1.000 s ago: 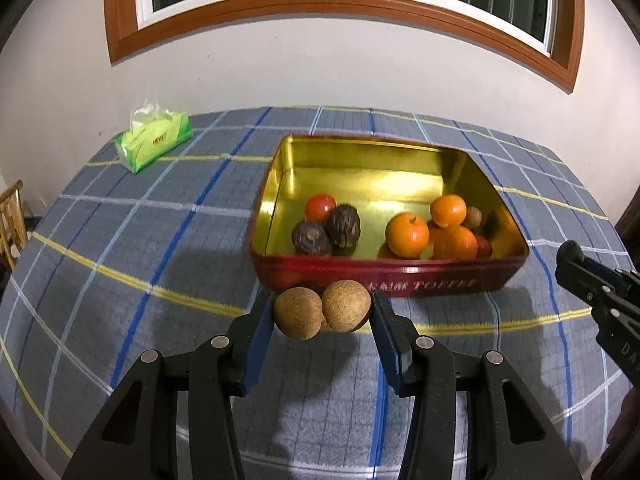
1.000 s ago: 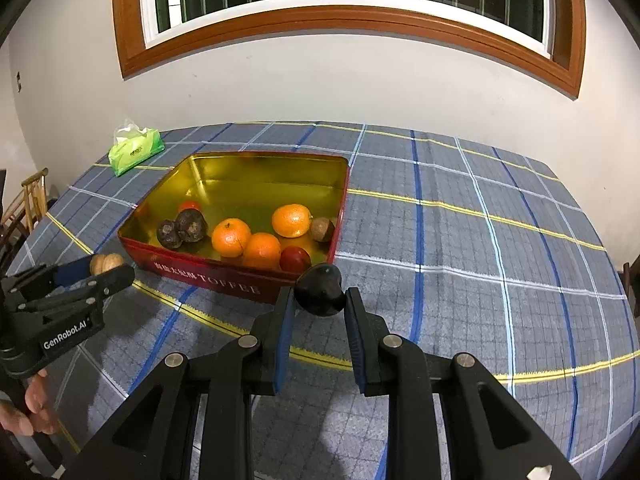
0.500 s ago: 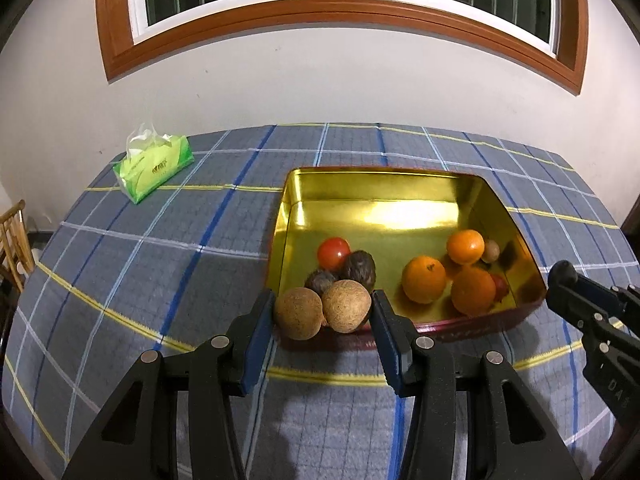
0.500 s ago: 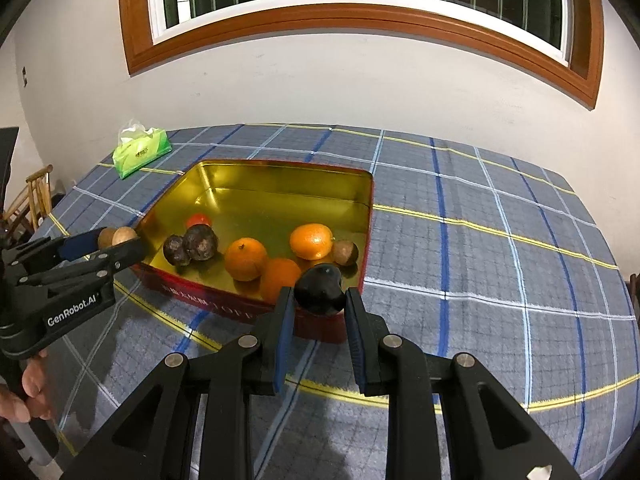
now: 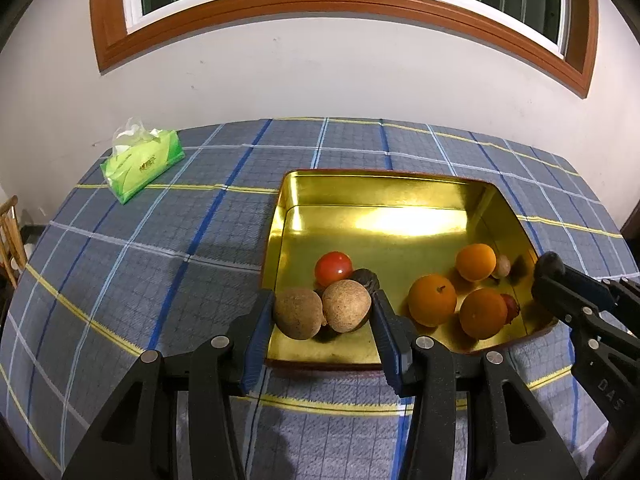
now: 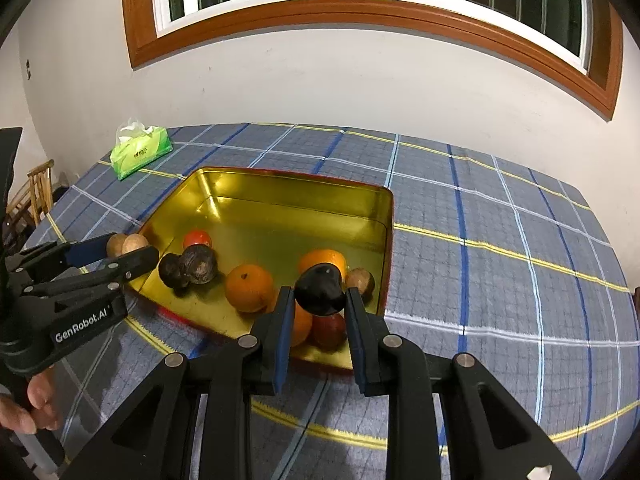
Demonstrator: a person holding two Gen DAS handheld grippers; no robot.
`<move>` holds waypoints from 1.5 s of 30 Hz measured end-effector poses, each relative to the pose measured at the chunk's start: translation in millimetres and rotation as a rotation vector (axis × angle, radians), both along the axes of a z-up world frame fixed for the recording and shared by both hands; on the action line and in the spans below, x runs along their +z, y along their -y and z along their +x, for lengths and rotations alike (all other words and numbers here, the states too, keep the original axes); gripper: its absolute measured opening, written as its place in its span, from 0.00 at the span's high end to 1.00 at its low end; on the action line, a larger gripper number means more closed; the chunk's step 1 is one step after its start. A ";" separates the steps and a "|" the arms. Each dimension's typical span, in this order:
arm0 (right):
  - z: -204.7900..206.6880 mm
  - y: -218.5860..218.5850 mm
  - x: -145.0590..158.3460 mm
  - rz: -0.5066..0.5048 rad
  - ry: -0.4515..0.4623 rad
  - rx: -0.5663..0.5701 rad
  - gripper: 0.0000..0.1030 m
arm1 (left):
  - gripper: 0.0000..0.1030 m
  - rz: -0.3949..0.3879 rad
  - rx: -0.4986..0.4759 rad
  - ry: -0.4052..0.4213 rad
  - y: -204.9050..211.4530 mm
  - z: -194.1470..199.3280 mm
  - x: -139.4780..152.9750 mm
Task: Organize fruits
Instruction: 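Lower into the tin and open the left tool while the right tool releases the dark fruit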
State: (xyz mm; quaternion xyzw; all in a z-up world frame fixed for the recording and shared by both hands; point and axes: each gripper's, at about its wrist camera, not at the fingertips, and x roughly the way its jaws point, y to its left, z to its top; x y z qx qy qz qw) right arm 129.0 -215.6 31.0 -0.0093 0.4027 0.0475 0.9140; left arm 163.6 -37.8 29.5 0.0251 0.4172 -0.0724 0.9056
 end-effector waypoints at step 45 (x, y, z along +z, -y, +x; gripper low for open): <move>56.5 -9.6 -40.5 -0.013 -0.092 -0.001 0.76 | 0.53 -0.054 -0.018 -0.018 14.5 38.3 -23.6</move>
